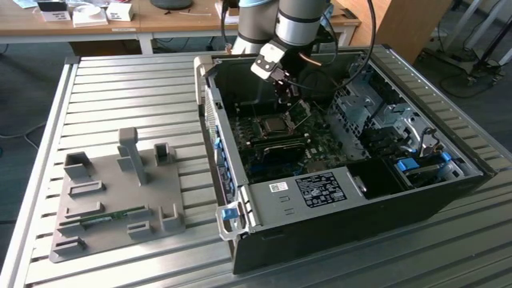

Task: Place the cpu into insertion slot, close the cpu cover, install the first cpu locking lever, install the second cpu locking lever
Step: 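Close the cpu cover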

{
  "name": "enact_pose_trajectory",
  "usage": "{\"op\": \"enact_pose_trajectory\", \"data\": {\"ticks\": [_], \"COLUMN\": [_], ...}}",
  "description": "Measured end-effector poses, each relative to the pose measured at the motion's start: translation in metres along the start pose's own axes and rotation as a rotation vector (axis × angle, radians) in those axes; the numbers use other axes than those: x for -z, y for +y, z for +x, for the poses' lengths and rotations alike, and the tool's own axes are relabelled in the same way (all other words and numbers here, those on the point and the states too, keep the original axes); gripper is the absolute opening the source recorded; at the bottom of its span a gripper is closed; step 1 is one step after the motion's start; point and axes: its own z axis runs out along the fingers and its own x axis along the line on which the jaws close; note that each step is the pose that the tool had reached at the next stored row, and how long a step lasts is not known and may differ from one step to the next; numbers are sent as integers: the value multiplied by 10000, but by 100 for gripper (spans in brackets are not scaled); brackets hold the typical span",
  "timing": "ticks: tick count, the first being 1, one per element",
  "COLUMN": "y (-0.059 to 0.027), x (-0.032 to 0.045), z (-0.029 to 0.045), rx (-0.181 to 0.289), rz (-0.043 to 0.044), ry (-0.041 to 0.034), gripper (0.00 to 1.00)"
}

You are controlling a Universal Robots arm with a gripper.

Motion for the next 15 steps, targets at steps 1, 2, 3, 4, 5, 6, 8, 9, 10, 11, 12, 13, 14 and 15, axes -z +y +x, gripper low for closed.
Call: {"op": "enact_pose_trajectory", "data": {"ticks": [1,2,3,4,5,6,8,9,10,11,12,13,14,15], "y": [0,0,0,0,0,0,0,0,2,6,13,23,35,48], "x": [3,3,3,4,6,6,7,7,7,7,7,7,6,6], "z": [0,0,1,0,0,0,0,0,0,0,0,1,1,1], "rx": [0,0,0,0,-1,0,0,0,1,1,1,0,0,0], "rz": [-1,-2,-2,-2,0,0,0,0,0,1,1,1,1,1], "ry": [1,3,4,3,0,1,1,0,0,0,-1,-1,-1,-1], "gripper": [11,11,11,11,11,11,11,11,11,11,11,11,11,11]}}
